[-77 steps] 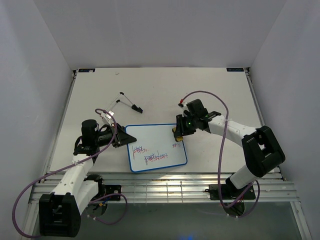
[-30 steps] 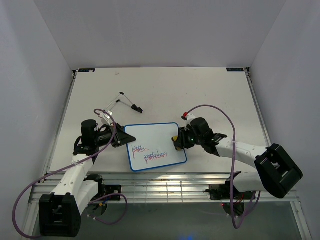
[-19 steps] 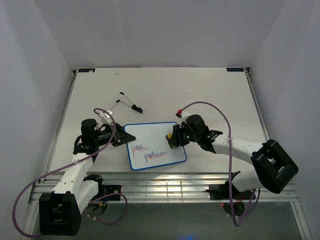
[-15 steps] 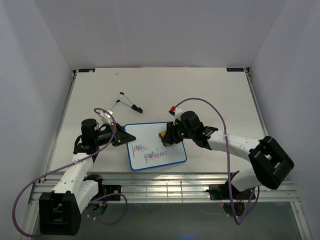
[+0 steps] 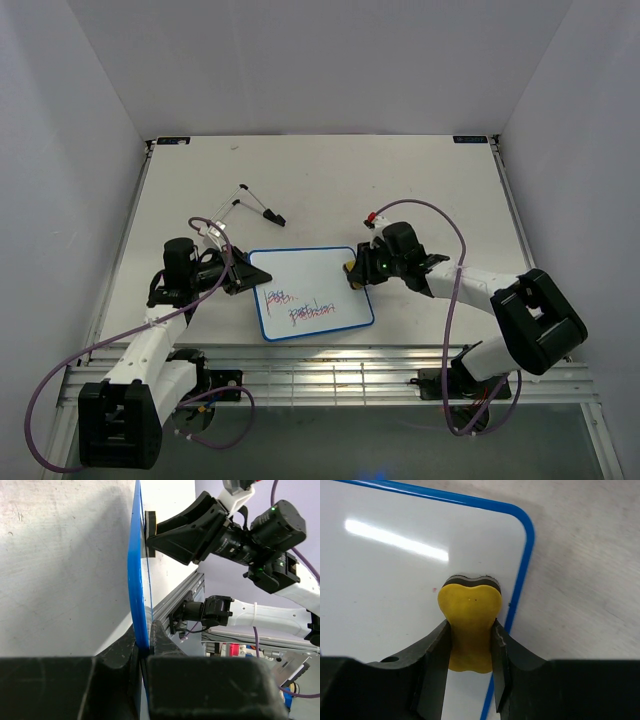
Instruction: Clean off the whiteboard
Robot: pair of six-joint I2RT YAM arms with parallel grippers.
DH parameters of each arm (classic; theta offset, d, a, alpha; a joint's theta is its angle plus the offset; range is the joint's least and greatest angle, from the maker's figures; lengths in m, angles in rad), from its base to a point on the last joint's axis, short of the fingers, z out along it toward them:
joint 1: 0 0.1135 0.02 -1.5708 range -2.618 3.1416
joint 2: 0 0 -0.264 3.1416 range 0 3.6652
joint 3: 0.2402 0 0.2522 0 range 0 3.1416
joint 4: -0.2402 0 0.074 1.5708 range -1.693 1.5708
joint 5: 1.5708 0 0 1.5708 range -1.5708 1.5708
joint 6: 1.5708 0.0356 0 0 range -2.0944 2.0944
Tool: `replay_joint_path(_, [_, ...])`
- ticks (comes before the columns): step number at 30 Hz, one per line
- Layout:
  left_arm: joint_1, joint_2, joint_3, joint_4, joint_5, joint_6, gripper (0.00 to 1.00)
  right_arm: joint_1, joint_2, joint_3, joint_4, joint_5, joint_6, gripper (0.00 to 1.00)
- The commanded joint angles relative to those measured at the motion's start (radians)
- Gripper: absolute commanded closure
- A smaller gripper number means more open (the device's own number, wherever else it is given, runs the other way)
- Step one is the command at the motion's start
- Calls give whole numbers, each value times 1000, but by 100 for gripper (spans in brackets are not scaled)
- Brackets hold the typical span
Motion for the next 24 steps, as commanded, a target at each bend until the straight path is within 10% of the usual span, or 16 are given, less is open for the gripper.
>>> replay_joint_path(1, [-26,-21,44,105,163,92,100,-34,41,-84,-96,24,-50,92])
replay_joint_path(24, [-28,-7,39,116,166,80,100,101,285,348,-367,-124,-77,92])
